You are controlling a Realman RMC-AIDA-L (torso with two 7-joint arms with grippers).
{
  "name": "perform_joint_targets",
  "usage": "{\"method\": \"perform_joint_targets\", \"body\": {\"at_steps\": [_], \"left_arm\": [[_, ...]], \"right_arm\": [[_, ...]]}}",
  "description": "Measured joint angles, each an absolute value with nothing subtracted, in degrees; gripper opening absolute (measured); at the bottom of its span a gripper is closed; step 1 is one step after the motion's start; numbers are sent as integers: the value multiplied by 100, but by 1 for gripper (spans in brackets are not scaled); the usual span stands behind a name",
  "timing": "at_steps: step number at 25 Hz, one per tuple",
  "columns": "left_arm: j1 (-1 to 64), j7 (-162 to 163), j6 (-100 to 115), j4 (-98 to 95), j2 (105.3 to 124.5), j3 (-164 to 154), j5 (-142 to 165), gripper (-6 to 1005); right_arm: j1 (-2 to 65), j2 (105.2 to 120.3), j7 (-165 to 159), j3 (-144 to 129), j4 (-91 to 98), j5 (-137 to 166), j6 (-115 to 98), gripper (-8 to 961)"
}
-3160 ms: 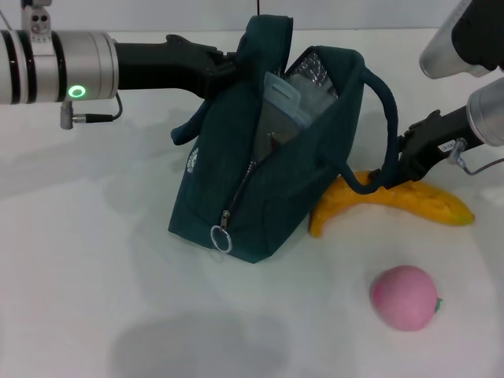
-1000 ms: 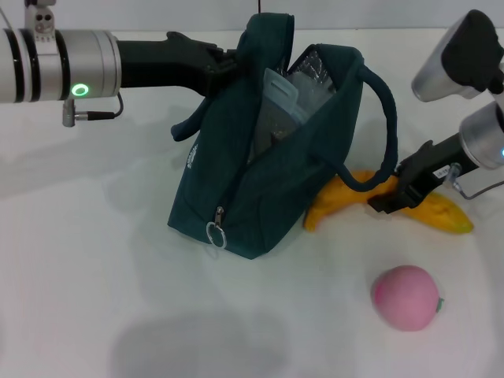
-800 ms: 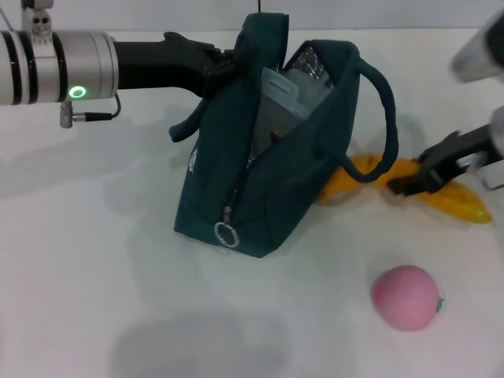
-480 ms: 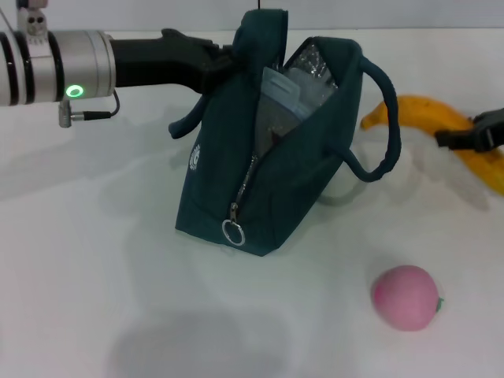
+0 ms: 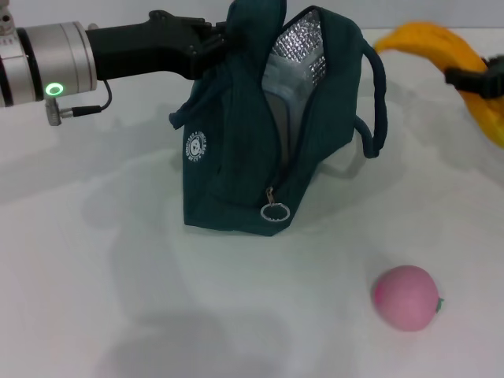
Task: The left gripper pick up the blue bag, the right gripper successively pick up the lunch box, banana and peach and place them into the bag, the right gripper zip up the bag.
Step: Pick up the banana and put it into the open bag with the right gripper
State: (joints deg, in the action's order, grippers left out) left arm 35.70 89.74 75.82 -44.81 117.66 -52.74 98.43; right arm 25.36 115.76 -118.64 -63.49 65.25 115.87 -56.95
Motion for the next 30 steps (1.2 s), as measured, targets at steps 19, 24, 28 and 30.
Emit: {"method": "perform_joint_targets", "body": {"at_steps": [19, 24, 28, 30], "left_arm": [[3603, 8914, 7570, -4457, 11792, -5304, 9862, 110], [3669, 8891, 7560, -4429, 11805, -5308, 9862, 110], [3728, 8816, 7549, -4393, 11838, -5309, 9862, 110], [3757, 8768, 7549, -4356, 11868, -5313, 9862, 110]], "right_arm": [[3371, 11574, -6845, -6637, 3273, 5225, -7940, 429], [3906, 11603, -6797, -6694, 2411, 5194, -7995, 428], [4090, 11620, -6506, -7056, 1876, 4709, -8077, 428], [4158, 11621, -6169, -7604, 1626, 4018, -8150, 428]]}}
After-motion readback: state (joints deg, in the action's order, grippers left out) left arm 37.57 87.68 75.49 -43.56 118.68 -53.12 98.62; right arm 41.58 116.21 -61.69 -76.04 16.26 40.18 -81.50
